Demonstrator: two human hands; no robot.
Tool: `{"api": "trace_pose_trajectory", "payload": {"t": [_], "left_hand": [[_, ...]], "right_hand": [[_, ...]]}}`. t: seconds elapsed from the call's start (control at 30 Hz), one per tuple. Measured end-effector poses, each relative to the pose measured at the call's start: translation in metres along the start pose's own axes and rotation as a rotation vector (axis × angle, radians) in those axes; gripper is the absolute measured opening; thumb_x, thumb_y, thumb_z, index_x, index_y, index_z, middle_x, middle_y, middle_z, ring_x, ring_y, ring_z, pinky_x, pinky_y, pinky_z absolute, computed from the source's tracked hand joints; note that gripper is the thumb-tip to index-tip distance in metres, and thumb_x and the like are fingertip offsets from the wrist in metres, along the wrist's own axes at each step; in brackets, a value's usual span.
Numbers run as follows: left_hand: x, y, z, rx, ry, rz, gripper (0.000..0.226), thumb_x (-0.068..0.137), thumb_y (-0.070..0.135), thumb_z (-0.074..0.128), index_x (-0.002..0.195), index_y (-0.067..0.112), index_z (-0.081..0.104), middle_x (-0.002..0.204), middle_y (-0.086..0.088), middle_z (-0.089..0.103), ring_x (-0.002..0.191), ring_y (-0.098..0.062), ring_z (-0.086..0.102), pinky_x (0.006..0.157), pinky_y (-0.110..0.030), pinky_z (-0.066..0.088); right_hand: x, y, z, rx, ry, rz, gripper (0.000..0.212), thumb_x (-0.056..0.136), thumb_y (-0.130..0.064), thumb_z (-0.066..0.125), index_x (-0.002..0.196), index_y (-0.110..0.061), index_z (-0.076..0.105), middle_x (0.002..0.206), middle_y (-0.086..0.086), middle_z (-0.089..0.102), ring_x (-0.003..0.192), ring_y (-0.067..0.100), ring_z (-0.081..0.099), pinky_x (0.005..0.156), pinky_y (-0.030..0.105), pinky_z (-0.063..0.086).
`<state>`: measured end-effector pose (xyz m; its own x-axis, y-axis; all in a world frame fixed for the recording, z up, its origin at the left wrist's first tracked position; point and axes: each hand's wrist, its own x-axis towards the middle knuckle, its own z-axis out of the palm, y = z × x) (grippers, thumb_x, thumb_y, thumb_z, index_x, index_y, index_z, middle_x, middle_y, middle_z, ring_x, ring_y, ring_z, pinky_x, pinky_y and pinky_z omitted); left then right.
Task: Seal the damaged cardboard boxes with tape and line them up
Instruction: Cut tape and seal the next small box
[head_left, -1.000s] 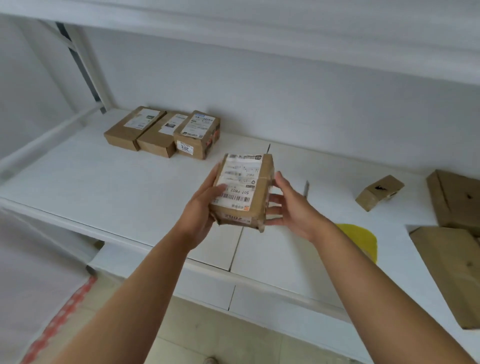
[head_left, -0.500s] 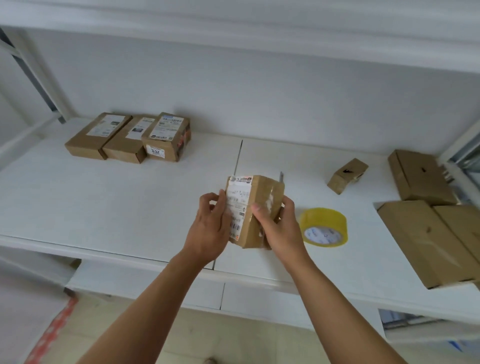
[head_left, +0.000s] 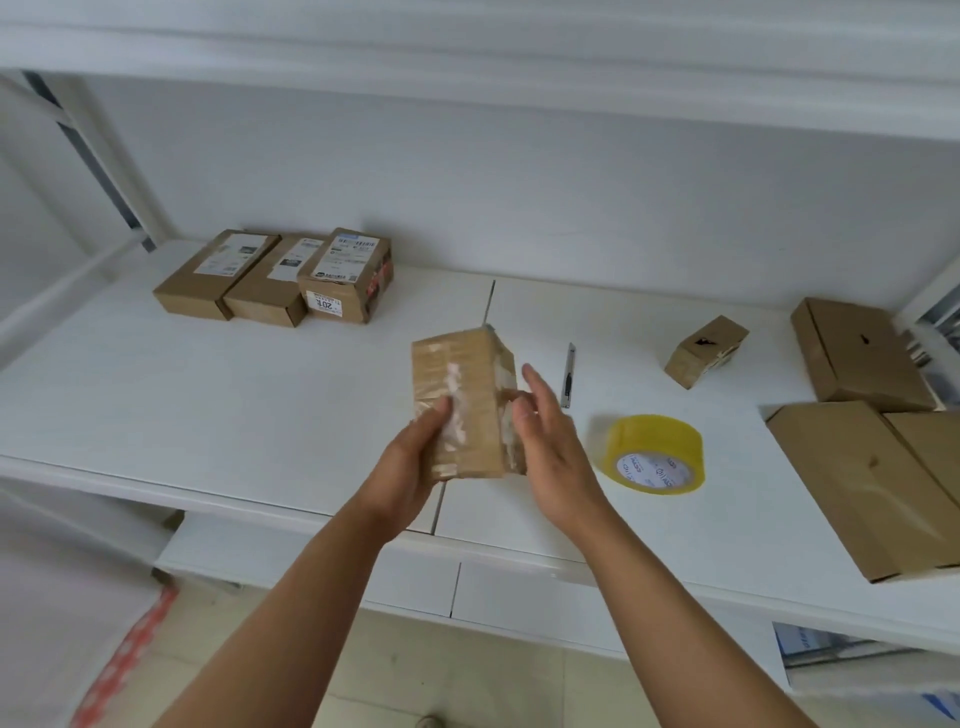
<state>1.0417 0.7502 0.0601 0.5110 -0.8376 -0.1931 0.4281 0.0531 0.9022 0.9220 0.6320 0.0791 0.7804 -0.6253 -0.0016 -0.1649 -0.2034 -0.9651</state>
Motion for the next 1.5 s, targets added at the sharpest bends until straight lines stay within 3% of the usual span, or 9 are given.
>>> {"api": "trace_pose_trajectory", "payload": {"t": [0.1, 0.3, 0.43, 0.63, 0.83, 0.97, 1.1, 1.23, 1.5], "left_hand": [[-0.002, 0.002, -0.014, -0.193, -0.027, -0.093, 0.054, 0.103, 0.044, 0.037, 0.148, 0.015, 0.044, 0.148, -0.018, 0.048, 0.136, -0.041, 0.043, 0.114, -0.063, 0.028], [-0.008, 0.001, -0.022, -0.269, -0.031, -0.105, 0.052, 0.105, 0.041, 0.036, 0.149, 0.013, 0.042, 0.151, -0.016, 0.044, 0.139, -0.036, 0.042, 0.116, -0.055, 0.031], [-0.010, 0.007, -0.026, -0.022, 0.093, -0.021, 0.050, 0.100, 0.050, 0.042, 0.142, 0.024, 0.051, 0.140, -0.013, 0.056, 0.124, -0.031, 0.057, 0.099, -0.052, 0.049], [-0.017, 0.001, -0.013, 0.206, 0.223, 0.096, 0.037, 0.089, 0.056, 0.059, 0.124, 0.042, 0.061, 0.114, 0.005, 0.071, 0.101, -0.013, 0.070, 0.069, -0.023, 0.056], [-0.017, -0.001, -0.038, 0.485, 0.433, 0.143, 0.094, 0.072, 0.065, 0.062, 0.154, 0.031, 0.028, 0.145, 0.015, 0.042, 0.128, -0.005, 0.046, 0.098, -0.024, 0.039], [-0.006, 0.001, -0.048, 0.968, 0.401, 0.101, 0.058, 0.093, 0.047, 0.058, 0.147, 0.030, 0.043, 0.131, 0.006, 0.060, 0.113, -0.014, 0.061, 0.090, -0.029, 0.051], [-0.004, -0.015, -0.039, 1.340, 0.502, 0.058, 0.051, 0.101, 0.040, 0.040, 0.151, 0.032, 0.032, 0.123, -0.005, 0.060, 0.104, -0.030, 0.061, 0.078, -0.035, 0.044], [-0.001, -0.022, -0.030, 1.226, 0.549, 0.050, 0.035, 0.100, 0.032, 0.038, 0.133, 0.024, 0.046, 0.114, -0.007, 0.053, 0.100, -0.030, 0.052, 0.074, -0.035, 0.038], [0.019, -0.011, -0.028, 1.379, 0.520, 0.011, 0.036, 0.104, 0.045, 0.023, 0.097, 0.013, 0.038, 0.094, -0.004, 0.056, 0.090, -0.030, 0.058, 0.070, -0.037, 0.040]], "right_hand": [[0.012, 0.000, -0.009, 0.100, 0.079, 0.096, 0.057, 0.094, -0.068, 0.034, 0.147, -0.047, 0.028, 0.123, -0.039, 0.042, 0.113, -0.019, 0.039, 0.089, 0.006, 0.027], [0.014, 0.001, 0.005, 0.217, -0.026, 0.193, 0.054, 0.087, -0.064, 0.055, 0.137, -0.045, 0.043, 0.109, -0.024, 0.068, 0.097, -0.001, 0.068, 0.088, 0.034, 0.055], [0.012, 0.007, 0.010, 0.216, 0.018, 0.170, 0.044, 0.088, -0.059, 0.057, 0.129, -0.045, 0.049, 0.110, -0.019, 0.067, 0.091, 0.001, 0.070, 0.074, 0.028, 0.057], [0.014, 0.007, 0.025, 0.105, 0.004, 0.150, 0.045, 0.093, -0.062, 0.049, 0.135, -0.047, 0.047, 0.119, -0.014, 0.061, 0.101, 0.004, 0.066, 0.087, 0.035, 0.057], [0.042, 0.006, 0.008, -0.222, -0.355, 0.158, 0.046, 0.095, -0.056, 0.052, 0.138, -0.041, 0.051, 0.125, -0.009, 0.065, 0.103, 0.007, 0.067, 0.094, 0.034, 0.053], [0.065, 0.004, 0.016, -0.627, -0.563, 0.019, 0.046, 0.100, -0.054, 0.045, 0.142, -0.037, 0.049, 0.136, -0.008, 0.059, 0.118, 0.013, 0.060, 0.098, 0.030, 0.045], [0.071, 0.010, 0.034, -0.906, -0.384, -0.185, 0.036, 0.103, -0.041, 0.042, 0.132, -0.029, 0.059, 0.126, -0.003, 0.066, 0.106, 0.020, 0.064, 0.090, 0.036, 0.049], [0.058, 0.023, 0.070, -1.067, -0.062, -0.311, 0.032, 0.103, -0.031, 0.033, 0.100, -0.014, 0.060, 0.080, 0.005, 0.065, 0.072, 0.031, 0.060, 0.064, 0.037, 0.039], [0.061, 0.028, 0.071, -1.043, -0.122, -0.221, 0.031, 0.104, -0.029, 0.028, 0.092, -0.011, 0.051, 0.075, 0.007, 0.066, 0.067, 0.030, 0.058, 0.073, 0.040, 0.045]]}}
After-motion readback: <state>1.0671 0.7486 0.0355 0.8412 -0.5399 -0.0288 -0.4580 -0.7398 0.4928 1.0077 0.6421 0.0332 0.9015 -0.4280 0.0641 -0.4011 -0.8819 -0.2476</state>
